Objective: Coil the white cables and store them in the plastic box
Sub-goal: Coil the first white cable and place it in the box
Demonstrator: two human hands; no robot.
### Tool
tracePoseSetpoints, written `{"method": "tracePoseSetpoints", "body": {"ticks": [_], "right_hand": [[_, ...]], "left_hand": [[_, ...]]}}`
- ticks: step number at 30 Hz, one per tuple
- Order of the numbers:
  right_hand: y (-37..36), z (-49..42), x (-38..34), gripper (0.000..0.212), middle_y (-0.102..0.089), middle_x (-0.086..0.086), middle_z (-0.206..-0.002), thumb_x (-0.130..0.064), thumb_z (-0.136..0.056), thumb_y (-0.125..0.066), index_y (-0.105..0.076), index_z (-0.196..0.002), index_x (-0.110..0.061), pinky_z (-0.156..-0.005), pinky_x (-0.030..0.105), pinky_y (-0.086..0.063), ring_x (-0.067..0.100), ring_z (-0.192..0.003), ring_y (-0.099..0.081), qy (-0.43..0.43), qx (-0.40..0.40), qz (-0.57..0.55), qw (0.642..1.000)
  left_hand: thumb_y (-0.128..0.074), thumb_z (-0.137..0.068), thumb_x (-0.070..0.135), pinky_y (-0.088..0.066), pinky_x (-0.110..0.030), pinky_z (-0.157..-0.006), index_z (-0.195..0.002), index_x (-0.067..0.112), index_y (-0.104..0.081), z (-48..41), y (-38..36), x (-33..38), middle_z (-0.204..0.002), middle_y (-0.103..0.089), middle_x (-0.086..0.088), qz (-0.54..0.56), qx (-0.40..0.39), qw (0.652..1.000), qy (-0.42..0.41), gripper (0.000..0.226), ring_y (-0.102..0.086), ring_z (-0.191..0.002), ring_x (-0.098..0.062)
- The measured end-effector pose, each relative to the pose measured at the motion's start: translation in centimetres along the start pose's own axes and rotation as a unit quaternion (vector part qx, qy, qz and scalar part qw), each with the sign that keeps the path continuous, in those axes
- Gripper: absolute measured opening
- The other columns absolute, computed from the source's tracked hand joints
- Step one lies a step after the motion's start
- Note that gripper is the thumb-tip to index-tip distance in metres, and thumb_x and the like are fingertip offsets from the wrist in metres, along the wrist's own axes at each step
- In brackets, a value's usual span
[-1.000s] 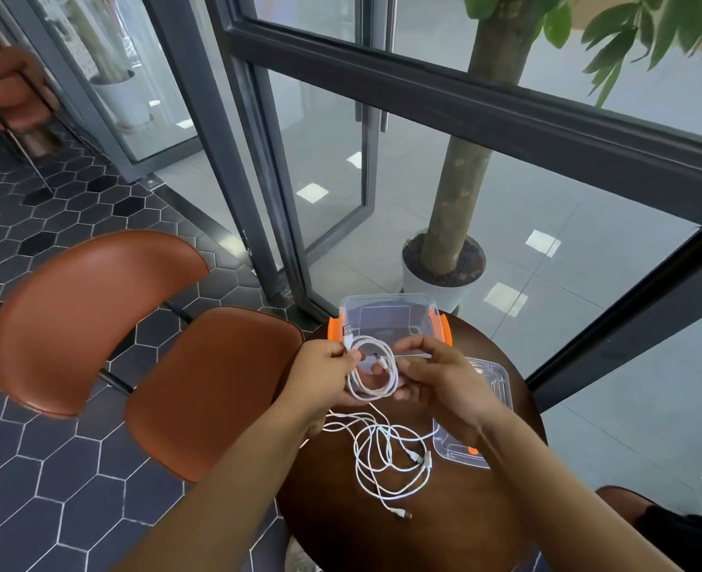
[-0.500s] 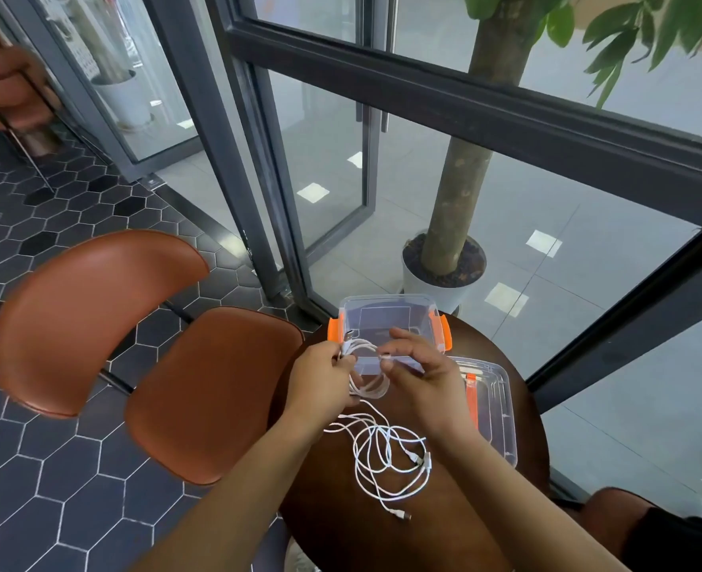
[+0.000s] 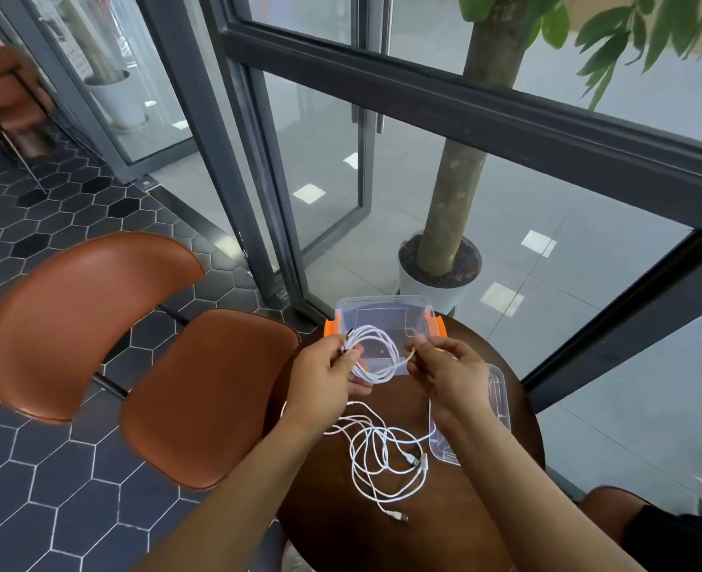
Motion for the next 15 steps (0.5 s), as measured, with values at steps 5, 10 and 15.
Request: {"method": "tracePoseSetpoints", "body": {"ticks": [5,10,15], "right_hand": [[-0.8,-0.6,0.9,0.011,-0.078,0.012,-0.083,-0.017,-0.092,-0.071,-0.078,-0.088,-0.010,-0.072,0.037,-0.057,0.028,-0.077,-0.075,-0.003,-0.117,0.164,0.979],[-1.7,0.8,1.1,0.028,-0.075,0.024,-0.100,-0.018,-0.101,-0.056,-0.076,-0.098,0.001,-0.083,0.042,-0.061,0.035,-0.094,-0.075,-0.051,-0.228,0.090,0.968],[-1.5,1.7,1.1,0.028,-0.071,0.028,-0.109,-0.018,-0.099,-0.060,-0.071,-0.113,0.004,-0.096,0.051,-0.054,0.043,-0.103,-0.070,-0.075,-0.289,0.031,0.954]], "left_hand": [[-0.054,-0.101,0.010,-0.062,-0.048,-0.069,-0.103,0.000,-0.065,0.0,-0.4,0.2,-0.093,-0.071,-0.015,-0.034,-0.036,0.999,-0.003,0.015,-0.074,-0.060,-0.027],[-0.055,-0.101,0.013,-0.063,-0.047,-0.065,-0.107,0.009,-0.070,-0.2,0.0,0.3,-0.090,-0.071,-0.014,-0.081,-0.033,0.996,-0.015,0.016,-0.074,-0.059,-0.025],[-0.053,-0.101,0.012,-0.063,-0.046,-0.066,-0.112,0.011,-0.070,-0.1,-0.2,-0.1,-0.084,-0.072,-0.008,-0.103,-0.027,0.994,-0.013,0.020,-0.074,-0.059,-0.023]]}}
Point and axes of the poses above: each hand's wrist, its own z-axis away from the middle knuckle, its own y-axis out of the back of the hand, x = y × z, the point moved 5 cm from there along -z, towards the middle knuckle
